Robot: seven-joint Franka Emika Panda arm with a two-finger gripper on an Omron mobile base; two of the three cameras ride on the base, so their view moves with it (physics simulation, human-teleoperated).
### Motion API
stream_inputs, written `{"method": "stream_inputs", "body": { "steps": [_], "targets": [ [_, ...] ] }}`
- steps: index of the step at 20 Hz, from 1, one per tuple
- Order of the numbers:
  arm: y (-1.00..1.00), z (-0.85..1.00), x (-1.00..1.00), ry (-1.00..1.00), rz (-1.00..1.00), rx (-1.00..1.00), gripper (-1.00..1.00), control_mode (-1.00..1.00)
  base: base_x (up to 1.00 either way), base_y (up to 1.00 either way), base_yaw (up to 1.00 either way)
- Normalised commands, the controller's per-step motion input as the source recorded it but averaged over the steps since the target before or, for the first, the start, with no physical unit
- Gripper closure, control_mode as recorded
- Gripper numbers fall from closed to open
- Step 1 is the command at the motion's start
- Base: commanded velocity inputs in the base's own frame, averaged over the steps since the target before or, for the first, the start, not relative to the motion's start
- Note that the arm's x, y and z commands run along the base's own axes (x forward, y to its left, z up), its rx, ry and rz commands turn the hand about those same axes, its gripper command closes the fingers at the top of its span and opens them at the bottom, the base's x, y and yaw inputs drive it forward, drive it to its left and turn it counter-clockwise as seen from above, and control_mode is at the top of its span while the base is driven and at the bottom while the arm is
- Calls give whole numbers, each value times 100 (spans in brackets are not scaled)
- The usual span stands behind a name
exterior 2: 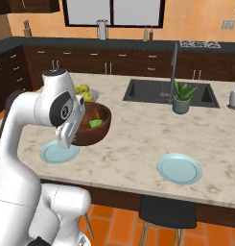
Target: Pick the chicken drumstick and lemon wedge from their plates and place them in the bowl. Then put the bowl in the fridge.
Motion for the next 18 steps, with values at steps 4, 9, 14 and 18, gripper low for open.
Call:
{"method": "stream_inputs", "body": {
  "steps": [4, 9, 14, 18],
  "targets": [
    [0, 0, -13, 0, 0, 0, 100, 100, 0, 0, 0],
    [0, 0, 0, 0, 0, 0, 100, 100, -66, -13, -11],
    [0, 0, 0, 0, 0, 0, 100, 100, -89, -25, -50],
    [0, 0, 0, 0, 0, 0, 100, 100, -8, -22, -89]
  ]
}}
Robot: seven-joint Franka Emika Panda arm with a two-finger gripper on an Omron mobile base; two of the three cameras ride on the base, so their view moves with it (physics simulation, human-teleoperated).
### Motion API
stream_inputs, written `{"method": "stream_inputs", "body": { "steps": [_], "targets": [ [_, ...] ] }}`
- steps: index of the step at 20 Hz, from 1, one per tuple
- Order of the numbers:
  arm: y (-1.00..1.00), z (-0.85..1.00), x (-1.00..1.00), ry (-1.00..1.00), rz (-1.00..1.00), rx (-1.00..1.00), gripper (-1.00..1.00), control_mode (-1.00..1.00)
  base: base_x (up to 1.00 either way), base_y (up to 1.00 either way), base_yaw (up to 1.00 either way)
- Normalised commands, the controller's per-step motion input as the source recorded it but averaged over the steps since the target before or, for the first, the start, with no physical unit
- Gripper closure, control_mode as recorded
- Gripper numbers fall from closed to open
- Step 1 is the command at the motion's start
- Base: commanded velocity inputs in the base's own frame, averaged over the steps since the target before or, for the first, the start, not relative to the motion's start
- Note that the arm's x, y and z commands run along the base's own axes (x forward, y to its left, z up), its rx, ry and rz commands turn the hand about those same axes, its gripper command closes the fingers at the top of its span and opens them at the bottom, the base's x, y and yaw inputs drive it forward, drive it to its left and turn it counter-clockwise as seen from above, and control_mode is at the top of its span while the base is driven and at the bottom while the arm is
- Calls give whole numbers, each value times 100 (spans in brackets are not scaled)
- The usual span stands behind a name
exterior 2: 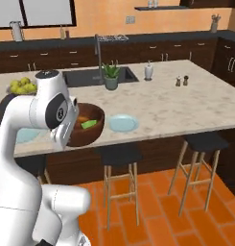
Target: Pick the chicken drumstick and lemon wedge from their plates and place them in the bowl. Then put the bowl in the fridge.
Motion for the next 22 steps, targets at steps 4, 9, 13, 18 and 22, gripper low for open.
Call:
{"method": "stream_inputs", "body": {
  "steps": [4, 9, 13, 18, 22],
  "targets": [
    [0, 0, 0, 0, 0, 0, 100, 100, 6, -53, -72],
    [0, 0, 0, 0, 0, 0, 100, 100, 38, -100, -18],
    [0, 0, 0, 0, 0, 0, 100, 100, 59, -100, 0],
    [0, 0, 0, 0, 0, 0, 100, 100, 71, -100, 15],
    [0, 0, 0, 0, 0, 0, 100, 100, 75, -100, 32]
  ]
}}
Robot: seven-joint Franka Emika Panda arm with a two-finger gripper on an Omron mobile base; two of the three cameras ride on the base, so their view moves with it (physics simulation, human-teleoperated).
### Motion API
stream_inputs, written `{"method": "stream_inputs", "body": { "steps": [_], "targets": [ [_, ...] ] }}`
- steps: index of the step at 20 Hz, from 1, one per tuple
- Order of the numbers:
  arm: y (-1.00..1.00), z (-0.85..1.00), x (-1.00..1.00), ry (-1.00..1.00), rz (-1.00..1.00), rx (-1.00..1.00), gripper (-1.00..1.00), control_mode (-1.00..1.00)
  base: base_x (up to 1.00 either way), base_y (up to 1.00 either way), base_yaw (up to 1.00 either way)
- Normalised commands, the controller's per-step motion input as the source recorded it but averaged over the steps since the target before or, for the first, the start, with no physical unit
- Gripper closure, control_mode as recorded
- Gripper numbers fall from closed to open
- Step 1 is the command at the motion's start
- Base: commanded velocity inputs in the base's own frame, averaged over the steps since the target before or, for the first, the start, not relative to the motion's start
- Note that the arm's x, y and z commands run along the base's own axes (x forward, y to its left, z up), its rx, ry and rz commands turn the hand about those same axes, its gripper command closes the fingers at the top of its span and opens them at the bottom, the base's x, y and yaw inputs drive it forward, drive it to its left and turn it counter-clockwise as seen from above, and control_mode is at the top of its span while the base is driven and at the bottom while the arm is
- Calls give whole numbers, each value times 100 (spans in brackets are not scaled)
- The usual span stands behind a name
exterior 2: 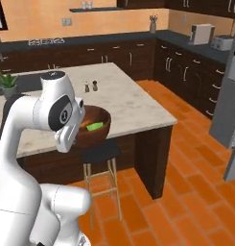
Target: Pick the chicken drumstick and lemon wedge from their plates and place them in the bowl. Then put the bowl in the fridge.
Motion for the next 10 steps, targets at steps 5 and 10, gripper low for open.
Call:
{"method": "stream_inputs", "body": {
  "steps": [5, 10],
  "targets": [
    [0, 0, 0, 0, 0, 0, 100, 100, 67, -100, 31],
    [0, 0, 0, 0, 0, 0, 100, 100, 31, -100, 39]
  ]
}}
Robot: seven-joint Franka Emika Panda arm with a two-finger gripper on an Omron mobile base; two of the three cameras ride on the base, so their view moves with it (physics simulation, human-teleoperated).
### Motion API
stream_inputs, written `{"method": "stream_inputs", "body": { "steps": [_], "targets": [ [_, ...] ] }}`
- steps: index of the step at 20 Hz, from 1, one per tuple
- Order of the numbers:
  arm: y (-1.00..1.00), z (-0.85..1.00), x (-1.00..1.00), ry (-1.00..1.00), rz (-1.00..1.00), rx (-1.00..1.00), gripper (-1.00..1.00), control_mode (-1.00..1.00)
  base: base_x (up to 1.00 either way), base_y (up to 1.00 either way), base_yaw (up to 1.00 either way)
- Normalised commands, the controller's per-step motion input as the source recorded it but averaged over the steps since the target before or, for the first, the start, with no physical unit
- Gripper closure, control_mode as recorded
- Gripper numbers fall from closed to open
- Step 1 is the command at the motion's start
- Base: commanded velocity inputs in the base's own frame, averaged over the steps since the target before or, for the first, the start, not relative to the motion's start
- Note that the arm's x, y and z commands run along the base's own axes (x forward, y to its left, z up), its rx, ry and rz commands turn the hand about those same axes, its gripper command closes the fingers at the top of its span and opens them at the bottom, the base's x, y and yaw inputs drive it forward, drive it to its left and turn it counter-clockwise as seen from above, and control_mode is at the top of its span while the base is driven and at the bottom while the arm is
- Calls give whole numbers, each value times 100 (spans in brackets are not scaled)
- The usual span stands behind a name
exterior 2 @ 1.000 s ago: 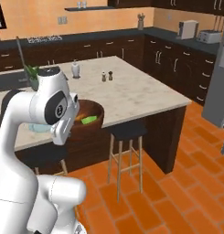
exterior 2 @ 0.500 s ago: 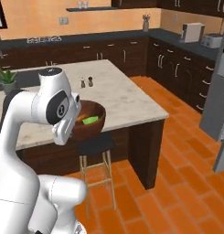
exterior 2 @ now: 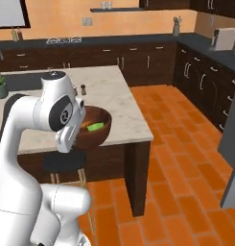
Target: Pick the chicken drumstick and lemon wedge from their plates and place them in the bowl. Then put the bowl in the fridge.
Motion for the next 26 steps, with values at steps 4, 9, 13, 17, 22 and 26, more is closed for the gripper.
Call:
{"method": "stream_inputs", "body": {
  "steps": [4, 9, 13, 17, 22, 26],
  "targets": [
    [0, 0, 0, 0, 0, 0, 100, 100, 14, -100, 48],
    [0, 0, 0, 0, 0, 0, 100, 100, 27, -100, 31],
    [0, 0, 0, 0, 0, 0, 100, 100, 58, -94, 8],
    [0, 0, 0, 0, 0, 0, 100, 100, 88, -68, 7],
    [0, 0, 0, 0, 0, 0, 100, 100, 83, -49, 9],
    [0, 0, 0, 0, 0, 0, 100, 100, 32, -49, 8]
  ]
}}
